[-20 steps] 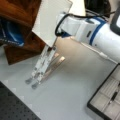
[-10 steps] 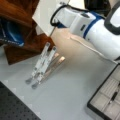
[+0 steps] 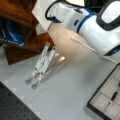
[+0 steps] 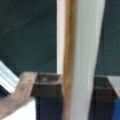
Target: Open the box. Pick up the pen. Place the pen in the box. Pick up the book. Place the book on the shelf.
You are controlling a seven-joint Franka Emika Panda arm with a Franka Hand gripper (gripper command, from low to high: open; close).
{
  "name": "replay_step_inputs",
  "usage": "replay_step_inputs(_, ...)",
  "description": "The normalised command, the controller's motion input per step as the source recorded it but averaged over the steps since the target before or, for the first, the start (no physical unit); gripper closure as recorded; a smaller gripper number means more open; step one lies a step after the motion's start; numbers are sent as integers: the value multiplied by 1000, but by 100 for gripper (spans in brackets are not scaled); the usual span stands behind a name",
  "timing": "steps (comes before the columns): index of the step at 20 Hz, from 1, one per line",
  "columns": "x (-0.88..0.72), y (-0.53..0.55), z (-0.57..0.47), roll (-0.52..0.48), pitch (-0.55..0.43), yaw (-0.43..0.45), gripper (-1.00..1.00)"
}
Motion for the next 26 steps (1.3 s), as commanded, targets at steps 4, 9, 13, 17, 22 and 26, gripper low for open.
replay_step_inputs(4, -356, -298, 55, 234, 6, 162, 100)
replay_step_inputs(9, -368, -282, 34, 205, -9, 181, 100)
replay_step_inputs(13, -332, -198, 49, 151, -15, 192, 100)
replay_step_inputs(17, -339, -268, 9, 108, -35, 193, 100)
replay_step_inputs(22, -347, -313, -27, 83, -43, 153, 100)
replay_step_inputs(26, -315, -262, -28, 68, -41, 139, 100)
